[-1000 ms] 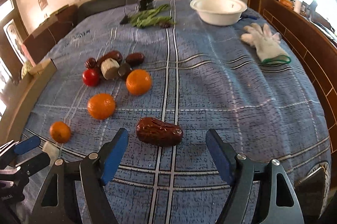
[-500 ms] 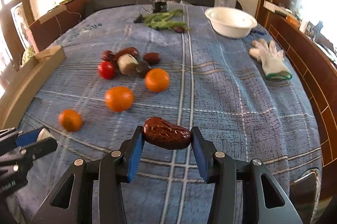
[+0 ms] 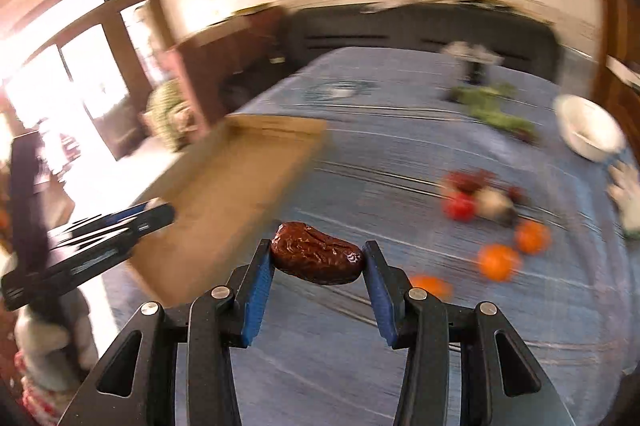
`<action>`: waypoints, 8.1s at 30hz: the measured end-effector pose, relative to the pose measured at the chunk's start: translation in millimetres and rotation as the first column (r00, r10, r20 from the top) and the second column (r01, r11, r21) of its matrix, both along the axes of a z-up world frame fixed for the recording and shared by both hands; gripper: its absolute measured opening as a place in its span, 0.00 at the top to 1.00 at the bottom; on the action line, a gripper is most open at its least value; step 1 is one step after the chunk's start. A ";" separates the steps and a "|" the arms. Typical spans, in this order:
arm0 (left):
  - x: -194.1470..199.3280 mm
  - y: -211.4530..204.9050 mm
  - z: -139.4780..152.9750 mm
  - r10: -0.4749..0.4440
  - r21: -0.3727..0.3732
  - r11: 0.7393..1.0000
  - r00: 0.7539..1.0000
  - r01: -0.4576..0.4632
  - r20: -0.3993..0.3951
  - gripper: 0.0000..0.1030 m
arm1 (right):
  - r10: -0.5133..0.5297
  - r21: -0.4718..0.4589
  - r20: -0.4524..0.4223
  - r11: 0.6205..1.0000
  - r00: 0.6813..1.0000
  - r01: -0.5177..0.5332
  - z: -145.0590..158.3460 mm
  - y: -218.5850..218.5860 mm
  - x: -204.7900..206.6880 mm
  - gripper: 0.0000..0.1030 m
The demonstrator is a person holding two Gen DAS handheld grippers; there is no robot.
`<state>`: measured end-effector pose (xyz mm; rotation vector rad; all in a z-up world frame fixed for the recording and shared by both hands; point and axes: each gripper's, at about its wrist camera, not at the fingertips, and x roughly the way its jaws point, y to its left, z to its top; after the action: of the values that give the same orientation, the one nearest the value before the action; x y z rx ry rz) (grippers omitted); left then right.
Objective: Organize fruits
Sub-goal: 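Carry the white cube into the cardboard box and release while the right gripper drops the date there, then grasp an orange with the left gripper while the right gripper grasps another orange, then carry both oranges over the cardboard box and open both grippers, then move both open grippers back toward the remaining fruit, then grasp the red cherry tomato with the left gripper while the right gripper grasps a small orange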
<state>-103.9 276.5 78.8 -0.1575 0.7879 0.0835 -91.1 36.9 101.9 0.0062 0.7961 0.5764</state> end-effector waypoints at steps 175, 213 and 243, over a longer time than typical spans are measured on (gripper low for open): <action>-19.9 -103.3 121.2 -0.225 -0.280 0.914 0.940 0.295 0.256 0.25 | -0.667 0.072 0.468 0.683 0.580 0.727 283.4 -277.2 -106.3 0.29; 202.9 -262.0 -63.0 -0.417 -0.167 0.908 0.872 0.385 -0.257 0.55 | -0.328 -0.046 -0.228 0.944 0.917 0.326 -82.0 -182.8 156.7 0.59; 115.2 -204.7 -42.8 -0.409 -0.220 0.903 0.897 0.370 -0.169 0.55 | -0.366 -0.101 -0.101 0.929 0.925 0.356 -76.7 -172.8 64.7 0.46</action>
<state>11.3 71.8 36.0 -0.1619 1.0280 -0.3622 -26.4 -135.8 25.3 0.1123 0.9076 0.1937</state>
